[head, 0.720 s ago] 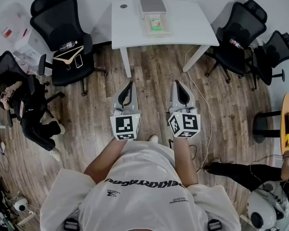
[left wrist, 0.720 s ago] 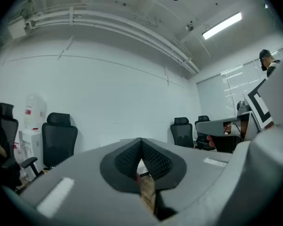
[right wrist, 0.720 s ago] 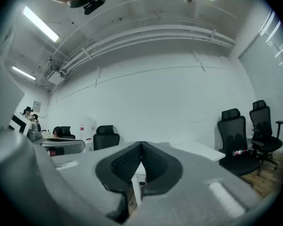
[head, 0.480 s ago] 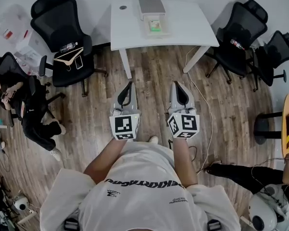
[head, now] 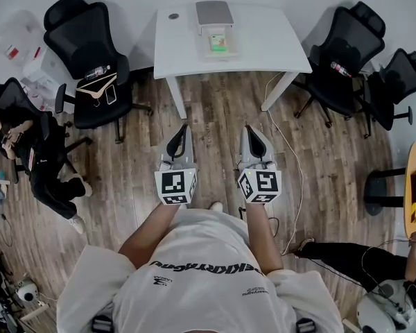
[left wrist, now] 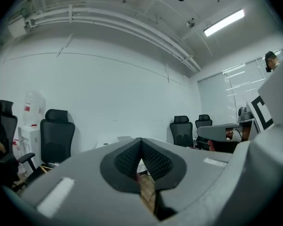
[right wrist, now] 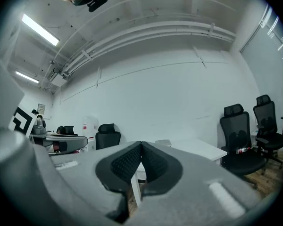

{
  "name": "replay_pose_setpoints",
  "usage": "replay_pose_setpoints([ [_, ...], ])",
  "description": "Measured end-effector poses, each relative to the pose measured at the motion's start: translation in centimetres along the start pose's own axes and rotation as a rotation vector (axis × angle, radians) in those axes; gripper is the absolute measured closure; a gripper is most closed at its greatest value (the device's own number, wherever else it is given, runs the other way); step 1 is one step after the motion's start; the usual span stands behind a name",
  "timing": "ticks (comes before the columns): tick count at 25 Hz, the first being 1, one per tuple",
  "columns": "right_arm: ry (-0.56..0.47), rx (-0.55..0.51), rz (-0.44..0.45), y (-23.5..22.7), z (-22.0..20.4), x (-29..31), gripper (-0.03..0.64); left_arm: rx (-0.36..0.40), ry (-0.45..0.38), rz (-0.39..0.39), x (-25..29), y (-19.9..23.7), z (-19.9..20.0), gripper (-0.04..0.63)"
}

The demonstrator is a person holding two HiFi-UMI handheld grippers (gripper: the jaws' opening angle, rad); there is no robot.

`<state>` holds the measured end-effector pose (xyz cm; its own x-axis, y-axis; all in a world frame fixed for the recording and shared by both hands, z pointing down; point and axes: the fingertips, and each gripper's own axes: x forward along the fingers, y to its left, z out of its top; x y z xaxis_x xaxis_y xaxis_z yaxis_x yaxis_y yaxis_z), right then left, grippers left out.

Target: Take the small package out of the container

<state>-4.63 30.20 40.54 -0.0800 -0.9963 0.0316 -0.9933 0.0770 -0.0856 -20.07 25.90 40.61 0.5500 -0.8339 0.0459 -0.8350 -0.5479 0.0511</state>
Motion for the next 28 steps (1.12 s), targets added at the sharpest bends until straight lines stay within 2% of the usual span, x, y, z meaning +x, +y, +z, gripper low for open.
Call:
replay_pose_setpoints([
  [6, 0.000, 0.003, 0.015, -3.0, -0.3, 0.1, 0.617, 0.019, 0.004, -0.001, 1.1, -2.2, -0.7, 0.592],
  [12, 0.011, -0.001, 0.053, -4.3, -1.1, -0.5, 0.617, 0.013, 0.005, 0.032, 1.4, -4.3, -1.3, 0.592],
  [19, 0.002, 0.036, 0.052, -5.3, -0.9, 0.1, 0.617, 0.002, -0.010, 0.047, 1.6, -5.1, -1.7, 0.592],
  [28, 0.023, -0.008, 0.064, -7.4, -1.7, 3.8, 0.617, -0.025, -0.016, 0.039, 6.9, -5.1, -3.0, 0.592],
])
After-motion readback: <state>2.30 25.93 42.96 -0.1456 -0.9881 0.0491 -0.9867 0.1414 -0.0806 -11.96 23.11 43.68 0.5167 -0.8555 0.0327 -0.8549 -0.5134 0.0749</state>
